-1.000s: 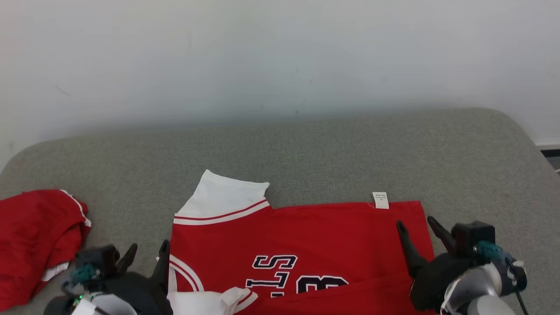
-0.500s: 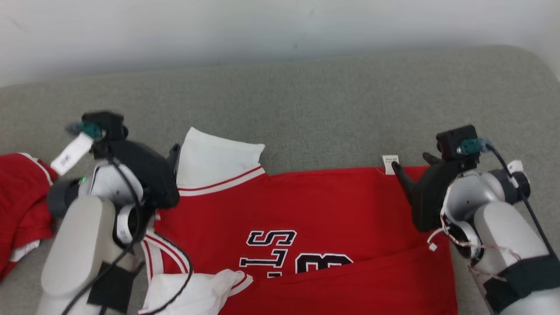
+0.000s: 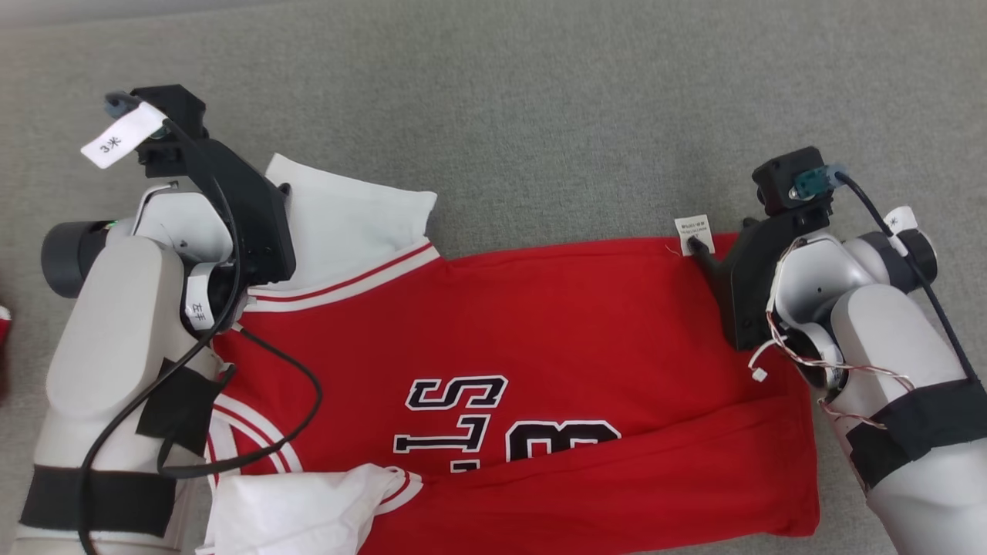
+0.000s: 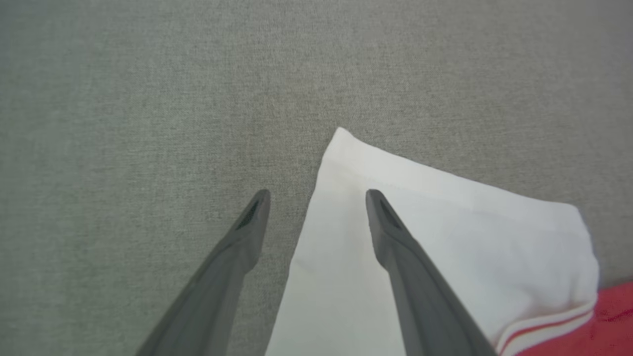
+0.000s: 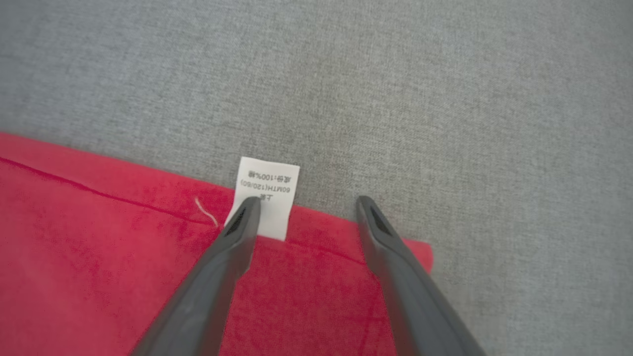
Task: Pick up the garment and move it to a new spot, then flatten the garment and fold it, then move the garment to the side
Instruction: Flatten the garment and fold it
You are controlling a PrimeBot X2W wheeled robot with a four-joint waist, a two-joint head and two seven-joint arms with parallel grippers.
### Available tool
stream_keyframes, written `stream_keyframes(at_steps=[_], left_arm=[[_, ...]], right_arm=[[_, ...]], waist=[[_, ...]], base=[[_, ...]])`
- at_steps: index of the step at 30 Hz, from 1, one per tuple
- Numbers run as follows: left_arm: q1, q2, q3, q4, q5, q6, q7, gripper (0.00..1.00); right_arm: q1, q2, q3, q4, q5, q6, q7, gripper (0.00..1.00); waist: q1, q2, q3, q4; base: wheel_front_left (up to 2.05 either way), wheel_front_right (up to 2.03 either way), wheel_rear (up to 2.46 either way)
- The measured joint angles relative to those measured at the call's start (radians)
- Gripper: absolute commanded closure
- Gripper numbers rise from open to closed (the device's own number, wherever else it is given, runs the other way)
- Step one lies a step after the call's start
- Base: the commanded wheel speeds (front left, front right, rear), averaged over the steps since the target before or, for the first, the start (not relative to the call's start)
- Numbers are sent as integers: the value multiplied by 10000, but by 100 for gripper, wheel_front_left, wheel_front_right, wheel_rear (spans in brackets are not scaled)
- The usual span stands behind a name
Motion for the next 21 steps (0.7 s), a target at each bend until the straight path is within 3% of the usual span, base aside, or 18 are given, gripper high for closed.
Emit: stream_keyframes(at_steps=[11, 12, 13, 14, 15, 21], left_arm=[[-797, 261, -144, 1260, 322, -98, -290, 0], [-878, 203, -153, 1335, 322, -102, -305, 7], [-937, 161, -167, 1411, 322, -109, -309, 31], [-955, 134, -180, 1499, 322, -190, -318, 71], [-956, 100, -196, 1567, 322, -188, -374, 100], [-1142, 46, -222, 2100, 286, -360, -522, 100]], right_arm=[[-430, 86, 81, -44, -201, -190, -38, 0], [-407, 54, 67, -86, -222, -215, -42, 0], [-371, 17, 50, -127, -230, -224, -50, 0], [-308, -17, 36, -192, -234, -253, -52, 0], [-244, -42, 35, -257, -234, -259, -56, 0], [101, -82, 48, -596, -234, -259, -142, 0]], waist=[[-3, -1, 592, -497], [-3, -2, 595, -527], [-3, -2, 596, -548], [-2, -1, 592, -560], [-2, -1, 584, -570], [-2, -1, 482, -613]], base=[[0, 0, 0], [0, 0, 0], [0, 0, 0], [0, 0, 0], [0, 0, 0], [0, 0, 0]])
